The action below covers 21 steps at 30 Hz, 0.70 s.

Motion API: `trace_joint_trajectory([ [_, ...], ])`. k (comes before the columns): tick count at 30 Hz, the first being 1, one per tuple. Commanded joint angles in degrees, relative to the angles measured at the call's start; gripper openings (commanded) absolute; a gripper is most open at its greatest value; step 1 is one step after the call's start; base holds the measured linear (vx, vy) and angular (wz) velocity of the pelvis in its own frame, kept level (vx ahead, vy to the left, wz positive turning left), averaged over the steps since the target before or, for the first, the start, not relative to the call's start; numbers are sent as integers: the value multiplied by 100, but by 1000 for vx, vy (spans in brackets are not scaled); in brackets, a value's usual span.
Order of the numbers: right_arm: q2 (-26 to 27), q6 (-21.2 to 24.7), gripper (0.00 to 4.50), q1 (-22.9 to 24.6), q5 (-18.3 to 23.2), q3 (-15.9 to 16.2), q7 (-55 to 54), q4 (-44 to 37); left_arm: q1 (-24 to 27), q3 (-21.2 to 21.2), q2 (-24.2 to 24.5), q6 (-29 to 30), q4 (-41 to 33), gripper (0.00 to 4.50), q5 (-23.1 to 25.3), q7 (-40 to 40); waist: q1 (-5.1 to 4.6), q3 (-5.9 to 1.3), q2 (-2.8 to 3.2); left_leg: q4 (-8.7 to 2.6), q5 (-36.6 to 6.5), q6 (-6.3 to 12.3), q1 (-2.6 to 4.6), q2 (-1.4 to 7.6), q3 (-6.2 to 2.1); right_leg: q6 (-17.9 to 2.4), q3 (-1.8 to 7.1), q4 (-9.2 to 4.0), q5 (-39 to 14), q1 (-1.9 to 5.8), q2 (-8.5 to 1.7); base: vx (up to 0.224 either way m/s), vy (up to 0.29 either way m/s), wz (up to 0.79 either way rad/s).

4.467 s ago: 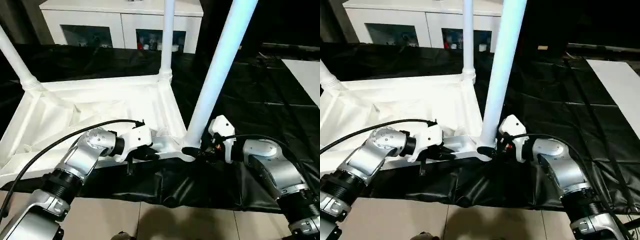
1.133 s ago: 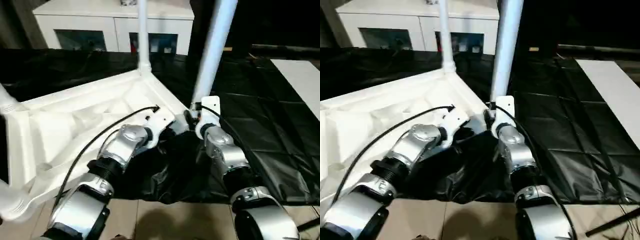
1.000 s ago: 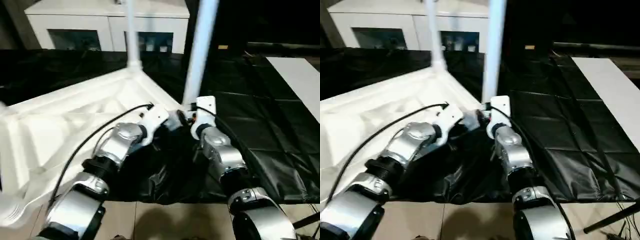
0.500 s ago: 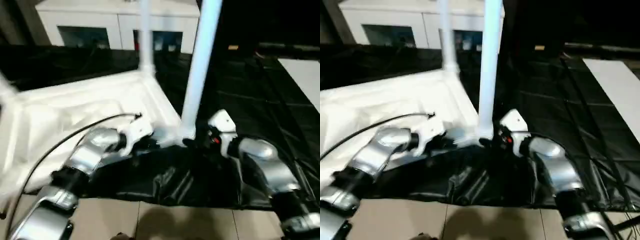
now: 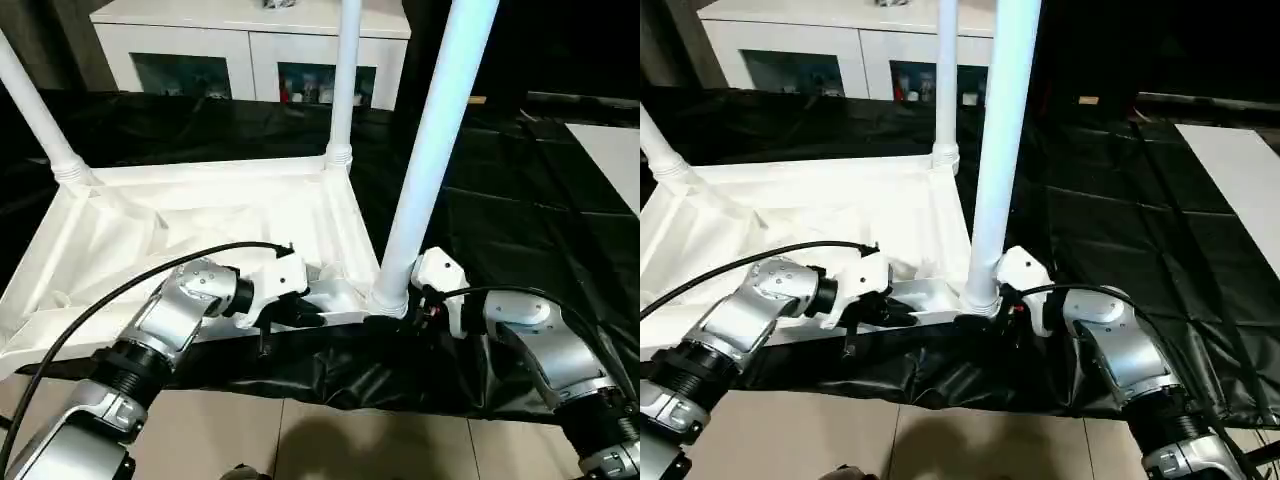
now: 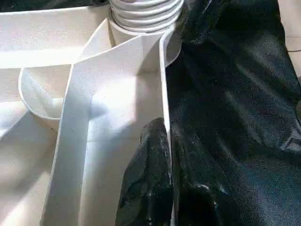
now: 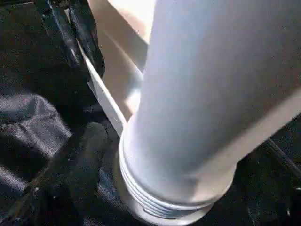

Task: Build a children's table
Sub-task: Rotate leg to tighten

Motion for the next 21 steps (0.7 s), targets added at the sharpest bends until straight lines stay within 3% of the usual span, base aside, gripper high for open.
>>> trace_joint_trajectory([
  [1, 23, 2, 405, -115, 92, -81, -10, 34, -64, -29, 86, 7, -198, 0, 36, -98, -12, -374, -31, -441, -1355, 251, 109, 250, -121, -1159, 268, -428, -1395, 252, -323, 0, 0, 0],
  [7, 75, 3, 405, -96, 195, -165, 99, -3, -45, -39, 94, 78, -203, 0, -8, -195, -14, -375, -26, -441, -1341, 248, 108, 249, -121, -1174, 267, -424, -1358, 255, -319, 0, 0, 0],
  [21, 77, 7, 289, -69, 264, -234, 160, 110, -48, -71, 122, 122, -196, 0, 6, -246, -11, -380, -20, -432, -1324, 261, 115, 246, -116, -1230, 265, -417, -1281, 262, -318, 0, 0, 0],
])
